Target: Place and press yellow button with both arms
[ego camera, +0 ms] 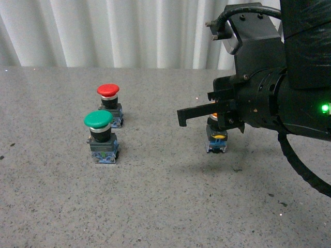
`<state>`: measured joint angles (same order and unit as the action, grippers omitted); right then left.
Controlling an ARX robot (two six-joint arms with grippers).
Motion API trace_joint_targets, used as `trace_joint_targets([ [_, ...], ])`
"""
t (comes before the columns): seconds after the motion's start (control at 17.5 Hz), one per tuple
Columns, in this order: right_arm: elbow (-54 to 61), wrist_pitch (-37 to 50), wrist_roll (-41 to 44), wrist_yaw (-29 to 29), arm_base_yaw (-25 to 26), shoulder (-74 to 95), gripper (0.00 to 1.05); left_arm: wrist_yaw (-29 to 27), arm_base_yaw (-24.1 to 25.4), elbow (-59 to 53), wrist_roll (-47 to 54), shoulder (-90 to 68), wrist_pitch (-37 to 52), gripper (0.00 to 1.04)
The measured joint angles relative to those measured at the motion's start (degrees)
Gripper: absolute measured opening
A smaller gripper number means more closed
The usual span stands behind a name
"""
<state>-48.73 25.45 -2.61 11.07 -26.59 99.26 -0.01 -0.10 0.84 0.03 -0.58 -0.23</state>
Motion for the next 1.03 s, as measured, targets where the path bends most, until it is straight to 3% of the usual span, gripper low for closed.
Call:
trace_joint_targets([
  [0.29, 1.0, 7.7, -4.7, 1.0, 0.0, -9.2, 0.02, 0.0, 0.0, 0.0, 0.0, 0.0, 0.0, 0.98],
  [0.51, 5.1, 6.1, -7.1, 0.6, -0.2, -16.8, 0.02, 0.0, 0.0, 0.0, 0.0, 0.0, 0.0, 0.98],
  [0.74, 14.7, 3.4, -9.0, 0.9, -1.5, -35.1, 0.02, 0.0, 0.0, 0.0, 0.0, 0.0, 0.0, 0.98],
  [0.8, 17.9, 0.8, -9.7, 1.0, -0.7, -41.4, 0.02, 0.0, 0.0, 0.0, 0.0, 0.0, 0.0, 0.98],
  [0.86, 22.0, -4.8, -5.3, 9.0, 1.1, -49.9, 0.02, 0.0, 0.0, 0.0, 0.0, 0.0, 0.0, 0.98],
  [0.91, 26.1, -8.5, -2.0, 9.4, 5.2, -56.7, 0.02, 0.0, 0.0, 0.0, 0.0, 0.0, 0.0, 0.98],
  [0.97, 31.1, -12.4, 0.0, 5.9, 10.7, -65.3, 0.02, 0.0, 0.0, 0.0, 0.0, 0.0, 0.0, 0.98],
  [1.03, 33.4, -12.1, 0.9, 3.6, 12.9, -69.5, 0.02, 0.0, 0.0, 0.0, 0.0, 0.0, 0.0, 0.98],
])
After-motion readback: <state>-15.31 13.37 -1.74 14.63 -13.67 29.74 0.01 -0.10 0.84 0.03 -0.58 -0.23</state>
